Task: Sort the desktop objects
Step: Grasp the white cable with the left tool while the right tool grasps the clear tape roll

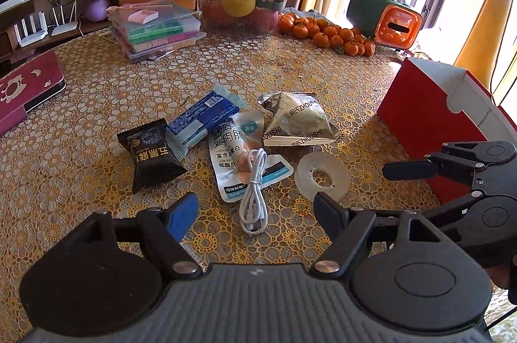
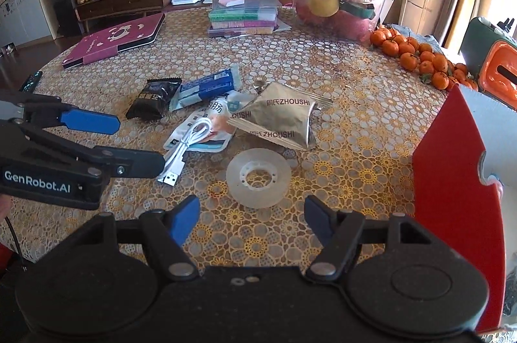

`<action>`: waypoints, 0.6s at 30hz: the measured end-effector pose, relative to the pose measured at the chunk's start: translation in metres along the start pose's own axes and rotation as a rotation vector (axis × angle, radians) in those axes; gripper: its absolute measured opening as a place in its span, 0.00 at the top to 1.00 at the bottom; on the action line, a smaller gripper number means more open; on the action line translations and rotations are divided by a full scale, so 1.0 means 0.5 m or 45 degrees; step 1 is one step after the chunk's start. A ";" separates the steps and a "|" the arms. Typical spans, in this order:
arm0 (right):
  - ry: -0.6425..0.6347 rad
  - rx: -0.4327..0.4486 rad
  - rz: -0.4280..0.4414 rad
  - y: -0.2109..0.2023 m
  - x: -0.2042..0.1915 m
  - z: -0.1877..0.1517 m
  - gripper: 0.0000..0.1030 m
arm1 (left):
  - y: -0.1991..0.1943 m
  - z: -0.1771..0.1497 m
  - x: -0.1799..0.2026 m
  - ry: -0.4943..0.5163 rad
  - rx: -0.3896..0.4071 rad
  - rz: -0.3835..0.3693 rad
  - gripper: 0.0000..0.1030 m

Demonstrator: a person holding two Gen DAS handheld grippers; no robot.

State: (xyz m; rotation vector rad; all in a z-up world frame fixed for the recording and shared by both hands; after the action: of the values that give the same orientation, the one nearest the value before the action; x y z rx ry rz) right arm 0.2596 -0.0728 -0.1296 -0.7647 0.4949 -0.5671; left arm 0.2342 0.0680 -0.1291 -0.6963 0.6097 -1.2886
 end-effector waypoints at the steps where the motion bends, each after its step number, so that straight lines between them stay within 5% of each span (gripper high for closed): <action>1: 0.000 -0.004 -0.001 0.006 0.002 0.001 0.31 | 0.006 0.001 -0.001 -0.001 -0.004 -0.002 0.24; 10: 0.005 -0.005 -0.007 0.051 0.022 0.005 0.31 | 0.046 0.019 -0.009 -0.035 0.008 -0.014 0.25; 18: 0.014 0.001 -0.011 0.081 0.034 0.011 0.31 | 0.073 0.024 0.005 -0.016 0.004 -0.046 0.41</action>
State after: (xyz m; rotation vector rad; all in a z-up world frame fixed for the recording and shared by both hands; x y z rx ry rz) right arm 0.2871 -0.0569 -0.1602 -0.7632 0.5019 -0.5797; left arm 0.2668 0.0717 -0.1489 -0.7148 0.5873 -1.3171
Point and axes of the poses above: each gripper's, at about its wrist camera, not at the fingertips, and y roughly the way its jaws point, x to its right, z to its top, the point moved 8 cm from there along y, roughly the way its jaws point, and after that the axes turned 13 degrees about z, right-handed, at the moved point
